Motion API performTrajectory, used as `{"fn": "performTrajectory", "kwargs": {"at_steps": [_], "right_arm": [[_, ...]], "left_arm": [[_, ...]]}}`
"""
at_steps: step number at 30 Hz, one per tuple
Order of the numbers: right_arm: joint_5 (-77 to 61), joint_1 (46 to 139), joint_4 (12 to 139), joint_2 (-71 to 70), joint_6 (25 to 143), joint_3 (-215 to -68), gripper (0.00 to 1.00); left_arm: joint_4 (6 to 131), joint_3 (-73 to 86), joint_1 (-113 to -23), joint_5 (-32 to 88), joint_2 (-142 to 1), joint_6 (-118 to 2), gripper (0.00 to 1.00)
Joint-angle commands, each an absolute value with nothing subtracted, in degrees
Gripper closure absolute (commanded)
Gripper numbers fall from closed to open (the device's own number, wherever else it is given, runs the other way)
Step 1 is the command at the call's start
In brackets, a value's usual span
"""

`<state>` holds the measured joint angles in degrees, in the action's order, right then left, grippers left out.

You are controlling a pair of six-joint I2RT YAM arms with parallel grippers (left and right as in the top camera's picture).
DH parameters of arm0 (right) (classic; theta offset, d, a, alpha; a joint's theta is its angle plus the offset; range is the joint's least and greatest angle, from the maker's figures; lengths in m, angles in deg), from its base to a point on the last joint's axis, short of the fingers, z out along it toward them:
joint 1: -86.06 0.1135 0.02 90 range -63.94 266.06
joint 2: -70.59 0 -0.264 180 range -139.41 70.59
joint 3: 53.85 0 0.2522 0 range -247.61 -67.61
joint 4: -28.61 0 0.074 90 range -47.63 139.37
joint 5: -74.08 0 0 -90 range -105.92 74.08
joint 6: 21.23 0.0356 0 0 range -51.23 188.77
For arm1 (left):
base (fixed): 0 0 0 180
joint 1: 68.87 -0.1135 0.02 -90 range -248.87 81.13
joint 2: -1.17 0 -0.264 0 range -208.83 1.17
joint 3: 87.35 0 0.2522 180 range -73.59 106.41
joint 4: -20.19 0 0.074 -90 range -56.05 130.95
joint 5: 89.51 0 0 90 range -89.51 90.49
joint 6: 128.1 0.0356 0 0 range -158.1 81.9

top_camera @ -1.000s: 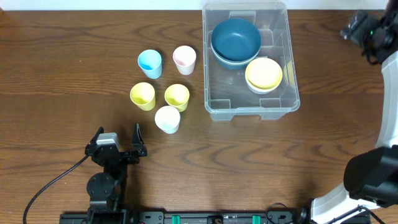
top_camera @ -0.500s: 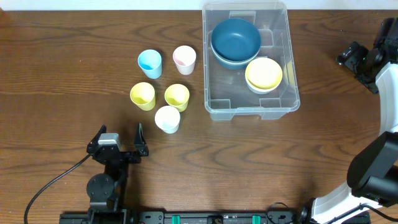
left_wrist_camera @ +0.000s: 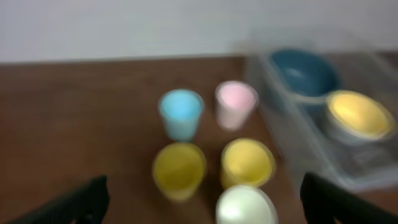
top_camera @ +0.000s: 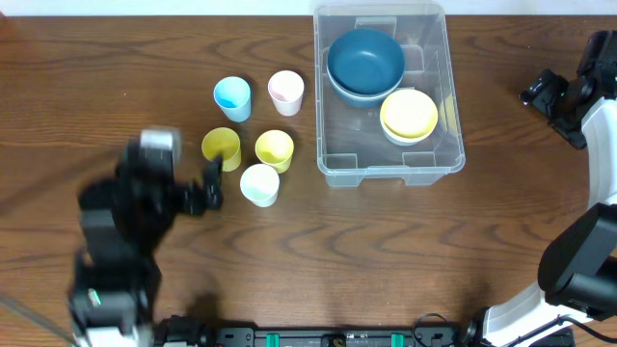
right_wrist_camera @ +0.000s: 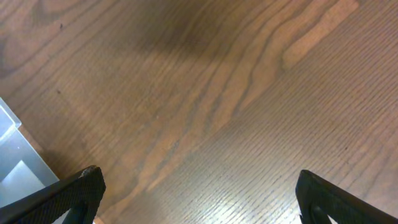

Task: Pack container
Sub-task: 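Reach left gripper to the left yellow cup and grasp it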

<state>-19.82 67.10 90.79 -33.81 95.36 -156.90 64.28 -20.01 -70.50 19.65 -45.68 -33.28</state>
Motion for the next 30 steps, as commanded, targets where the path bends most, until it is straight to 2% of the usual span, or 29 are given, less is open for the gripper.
{"fn": "performTrajectory", "kwargs": {"at_steps": [1, 7, 15, 21, 30], "right_arm": [[-19.99, 66.99, 90.81, -33.70, 96.15, -156.75, 0.01], [-19.99, 66.99, 90.81, -33.70, 96.15, -156.75, 0.01], [-19.99, 66.99, 90.81, -33.70, 96.15, -156.75, 0.01], [-19.99, 66.99, 90.81, -33.70, 96.15, -156.75, 0.01], [-19.99, 66.99, 90.79, -33.70, 96.15, -156.75, 0.01]], "left_arm": [[70.77, -10.06, -70.80, 25.42, -57.57, -27.86, 0.02], [85.26, 3.77, -70.89, 10.32, -76.43, -35.82, 0.02], [84.89, 4.60, -71.37, 10.23, -88.91, -35.93, 0.02], [84.17, 4.58, -73.67, 9.86, -95.45, -42.22, 0.02], [82.31, 4.58, -75.02, 9.88, -104.41, -42.31, 0.02]]}}
